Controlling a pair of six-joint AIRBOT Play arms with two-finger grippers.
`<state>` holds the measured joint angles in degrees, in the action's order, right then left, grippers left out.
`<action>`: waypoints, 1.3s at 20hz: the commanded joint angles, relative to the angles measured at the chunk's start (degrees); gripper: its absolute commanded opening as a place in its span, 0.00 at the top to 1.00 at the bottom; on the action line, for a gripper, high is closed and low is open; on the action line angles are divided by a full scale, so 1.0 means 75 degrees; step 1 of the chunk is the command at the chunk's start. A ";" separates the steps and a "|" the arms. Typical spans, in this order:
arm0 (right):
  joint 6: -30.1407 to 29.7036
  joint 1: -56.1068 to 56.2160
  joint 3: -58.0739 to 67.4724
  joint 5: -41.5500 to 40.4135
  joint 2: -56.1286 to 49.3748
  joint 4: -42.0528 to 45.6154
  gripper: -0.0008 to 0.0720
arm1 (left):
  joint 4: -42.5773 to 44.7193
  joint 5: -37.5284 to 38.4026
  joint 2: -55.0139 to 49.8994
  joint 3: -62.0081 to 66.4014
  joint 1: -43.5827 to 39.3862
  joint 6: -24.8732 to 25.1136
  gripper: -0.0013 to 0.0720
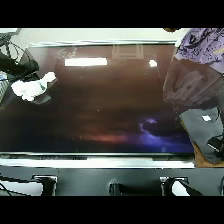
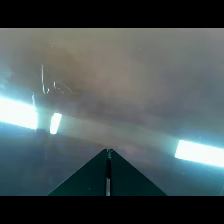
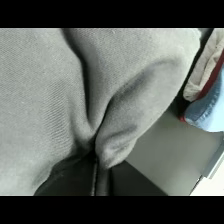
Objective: Fold the clothes and pants, and hang the long-sleeved shirts on hangers.
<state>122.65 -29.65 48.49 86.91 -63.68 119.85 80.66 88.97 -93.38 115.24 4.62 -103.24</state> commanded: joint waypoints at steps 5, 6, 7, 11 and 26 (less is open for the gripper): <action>-0.0242 -0.0003 0.0393 -0.0207 0.0006 0.0023 0.29 | -0.0009 0.0259 0.0000 0.0000 0.0006 -0.0003 0.96; -0.0259 -0.0003 0.0635 -0.0458 0.0006 -0.0312 0.35 | -0.0009 0.0440 0.0006 0.0000 0.0006 0.0000 0.96; -0.0271 0.0035 0.0921 -0.0807 0.0006 -0.0831 0.49 | -0.0006 0.0656 0.0023 0.0000 0.0009 0.0000 0.96; -0.1204 0.1320 0.1603 -0.2669 0.0006 -0.3252 0.71 | -0.0087 0.0796 0.0283 -0.0003 -0.0055 0.0583 0.96; -0.3188 0.7653 0.1617 -0.4654 0.0000 -0.4881 0.95 | 0.0012 -0.2279 0.5263 -0.6851 -0.0326 0.1370 0.95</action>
<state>101.91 24.23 60.58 53.58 -63.68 83.88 80.38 75.59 -59.31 70.15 2.31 -93.38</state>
